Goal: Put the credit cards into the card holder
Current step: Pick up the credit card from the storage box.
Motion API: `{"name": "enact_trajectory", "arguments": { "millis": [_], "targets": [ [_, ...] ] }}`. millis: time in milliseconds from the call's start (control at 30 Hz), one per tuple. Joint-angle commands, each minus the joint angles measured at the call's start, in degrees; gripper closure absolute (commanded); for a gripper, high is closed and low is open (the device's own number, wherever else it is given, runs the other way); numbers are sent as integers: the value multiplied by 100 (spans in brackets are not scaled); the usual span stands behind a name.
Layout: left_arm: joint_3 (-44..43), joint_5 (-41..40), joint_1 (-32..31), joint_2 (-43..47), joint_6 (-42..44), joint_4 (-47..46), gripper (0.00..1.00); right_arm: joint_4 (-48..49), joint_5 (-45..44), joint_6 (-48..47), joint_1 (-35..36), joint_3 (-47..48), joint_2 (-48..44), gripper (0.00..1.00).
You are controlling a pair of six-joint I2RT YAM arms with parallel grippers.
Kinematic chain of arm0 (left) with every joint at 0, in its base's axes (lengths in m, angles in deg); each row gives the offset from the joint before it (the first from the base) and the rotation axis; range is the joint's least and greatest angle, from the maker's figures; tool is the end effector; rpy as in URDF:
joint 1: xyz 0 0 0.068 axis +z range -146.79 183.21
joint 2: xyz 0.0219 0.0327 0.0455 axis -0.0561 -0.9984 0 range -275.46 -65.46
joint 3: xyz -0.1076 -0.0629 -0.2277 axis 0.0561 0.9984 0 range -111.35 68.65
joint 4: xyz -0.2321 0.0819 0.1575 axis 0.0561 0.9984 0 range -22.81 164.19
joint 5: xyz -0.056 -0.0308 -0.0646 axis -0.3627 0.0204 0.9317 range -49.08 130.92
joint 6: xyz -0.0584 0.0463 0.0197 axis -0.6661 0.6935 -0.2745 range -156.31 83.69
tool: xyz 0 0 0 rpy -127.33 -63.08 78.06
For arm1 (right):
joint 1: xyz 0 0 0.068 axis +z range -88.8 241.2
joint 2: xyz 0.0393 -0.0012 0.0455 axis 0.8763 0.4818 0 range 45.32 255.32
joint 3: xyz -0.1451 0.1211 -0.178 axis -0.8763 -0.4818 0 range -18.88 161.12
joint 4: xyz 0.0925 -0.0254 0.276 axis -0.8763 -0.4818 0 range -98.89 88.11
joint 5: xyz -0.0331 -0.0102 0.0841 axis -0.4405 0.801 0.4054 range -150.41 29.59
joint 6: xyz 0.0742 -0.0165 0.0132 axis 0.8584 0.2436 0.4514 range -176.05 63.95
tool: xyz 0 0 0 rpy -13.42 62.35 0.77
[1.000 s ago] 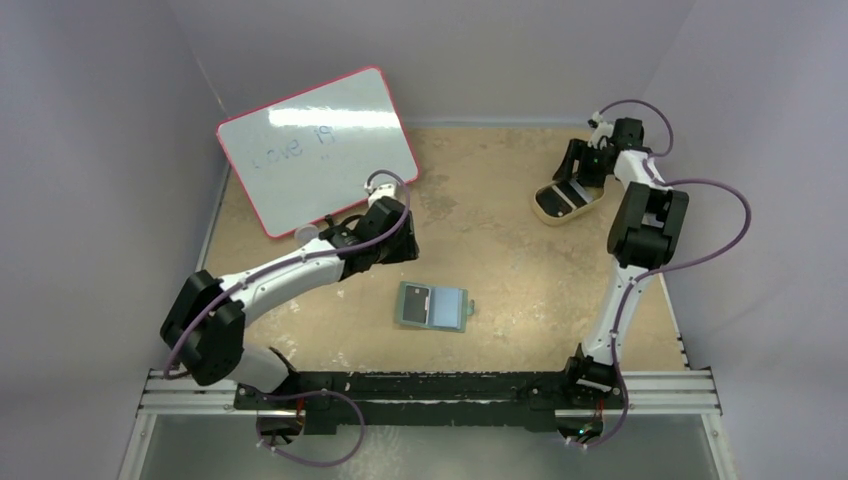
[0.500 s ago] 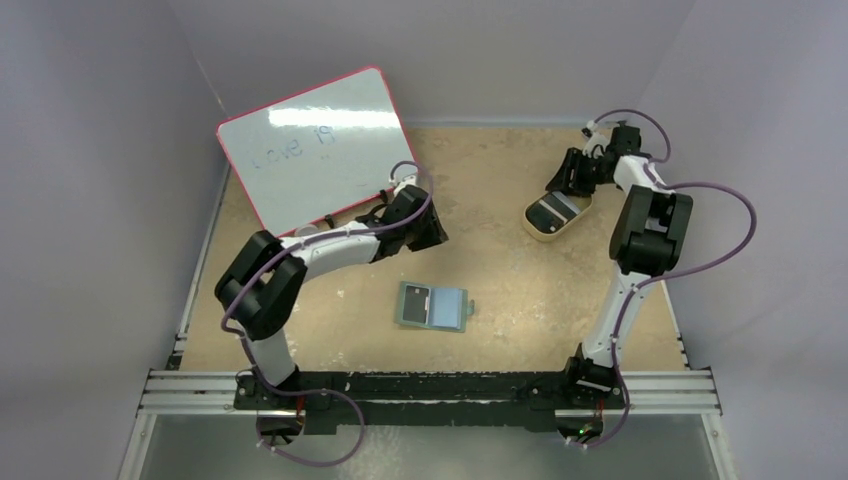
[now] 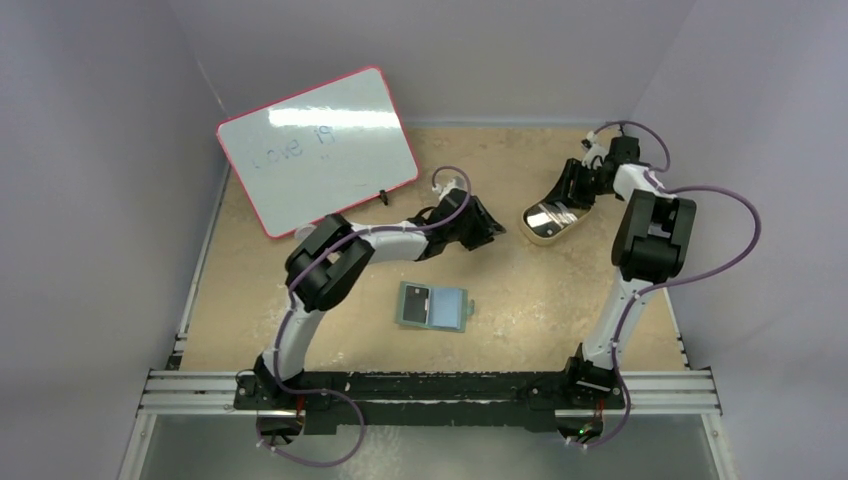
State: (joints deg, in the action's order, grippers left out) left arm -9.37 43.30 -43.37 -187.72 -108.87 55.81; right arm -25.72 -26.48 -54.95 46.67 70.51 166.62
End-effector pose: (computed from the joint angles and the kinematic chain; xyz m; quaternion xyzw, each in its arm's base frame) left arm 0.3495 -0.3735 0.0989 -0.1876 0.8578 -0.4215 0.2265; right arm 0.4832 -0.0874 0.1253 0.0391 0.9173 0.2440 0.3124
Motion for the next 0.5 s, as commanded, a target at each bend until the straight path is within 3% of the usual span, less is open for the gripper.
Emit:
{"name": "enact_trajectory", "arguments": {
  "millis": [0, 233, 467],
  "targets": [
    [-895, -17, -240, -485, -568, -732, 58, 28, -30, 203, 28, -214, -430, 46],
    [-1340, -56, -351, -1048, -743, -757, 57, 304, 141, 305, 29, -607, -724, 47],
    [-1946, -226, -338, -1435, -471, -103, 57, 311, 42, 373, 37, -721, -1037, 47]
  ]
}}
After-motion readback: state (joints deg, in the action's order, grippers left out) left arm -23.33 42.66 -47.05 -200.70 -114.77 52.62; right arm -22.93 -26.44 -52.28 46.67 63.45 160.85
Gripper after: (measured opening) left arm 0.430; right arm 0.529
